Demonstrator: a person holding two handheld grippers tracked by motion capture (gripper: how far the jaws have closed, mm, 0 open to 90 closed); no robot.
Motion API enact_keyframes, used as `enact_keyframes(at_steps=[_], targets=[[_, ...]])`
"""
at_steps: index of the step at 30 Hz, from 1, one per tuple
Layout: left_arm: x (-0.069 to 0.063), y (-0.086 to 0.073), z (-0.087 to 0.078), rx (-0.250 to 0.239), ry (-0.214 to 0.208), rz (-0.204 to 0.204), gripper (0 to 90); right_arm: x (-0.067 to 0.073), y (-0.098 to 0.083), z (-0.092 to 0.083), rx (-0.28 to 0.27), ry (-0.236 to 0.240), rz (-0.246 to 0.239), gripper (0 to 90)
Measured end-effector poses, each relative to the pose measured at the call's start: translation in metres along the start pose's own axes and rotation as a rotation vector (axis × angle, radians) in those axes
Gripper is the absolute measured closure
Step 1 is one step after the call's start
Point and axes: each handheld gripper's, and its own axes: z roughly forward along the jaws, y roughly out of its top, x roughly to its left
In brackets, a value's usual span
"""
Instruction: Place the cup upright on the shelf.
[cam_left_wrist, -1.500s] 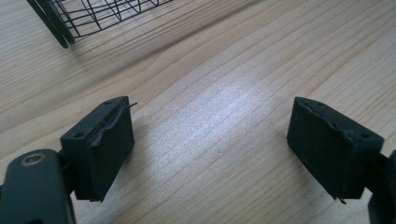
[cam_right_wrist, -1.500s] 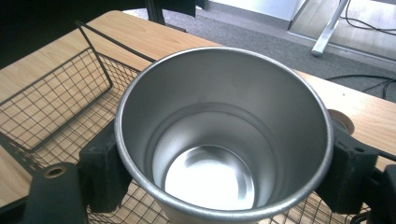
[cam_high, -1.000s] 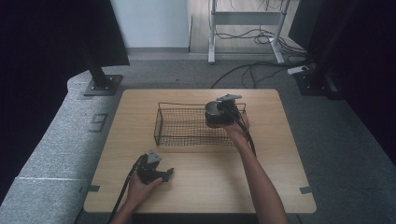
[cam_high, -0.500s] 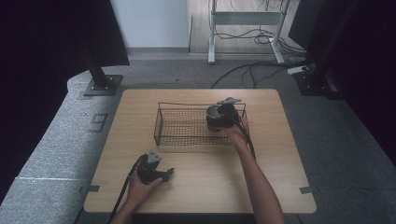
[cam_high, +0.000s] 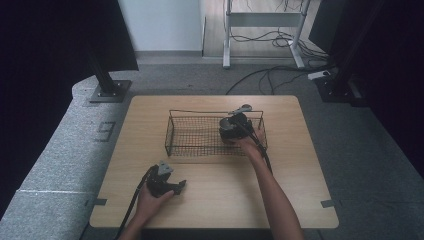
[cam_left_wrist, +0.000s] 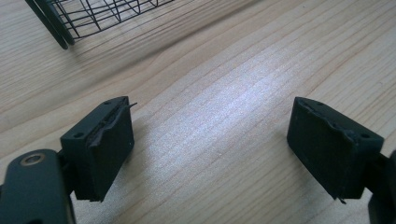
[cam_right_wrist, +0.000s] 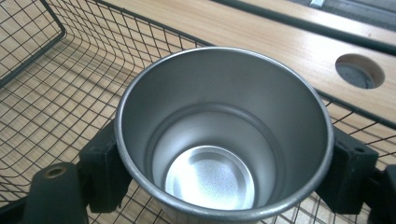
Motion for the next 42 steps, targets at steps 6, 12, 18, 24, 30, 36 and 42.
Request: enact_keyframes(at_steps=[6, 12, 18, 24, 30, 36, 42], targets=[[0.0, 0.0, 0.0, 0.0, 0.0, 0.0, 14.6, 0.0021, -0.001, 0.0014, 0.021, -0.008, 0.0, 18.2], [0.0, 0.0, 0.0, 0.0, 0.0, 0.0, 14.6, 0.0034, -0.002, 0.0039, 0.033, -0.017, 0.008, 18.2], [0.0, 0.0, 0.0, 0.0, 0.0, 0.0, 14.6, 0.0031, -0.0041, 0.0068, 0.047, -0.033, 0.014, 18.2], [0.0, 0.0, 0.0, 0.0, 0.0, 0.0, 14.6, 0.0039, -0.0058, 0.0075, 0.068, -0.055, 0.003, 17.9], [0.0, 0.0, 0.0, 0.0, 0.0, 0.0, 14.6, 0.0077, -0.0048, 0.0055, 0.106, -0.073, -0.047, 15.2], [0.0, 0.0, 0.0, 0.0, 0.0, 0.0, 14.6, 0.006, -0.0051, 0.0037, 0.131, -0.062, -0.058, 12.9], [0.0, 0.0, 0.0, 0.0, -0.001, 0.0, 14.6, 0.0038, -0.0056, 0.0003, 0.124, -0.066, -0.057, 12.6]])
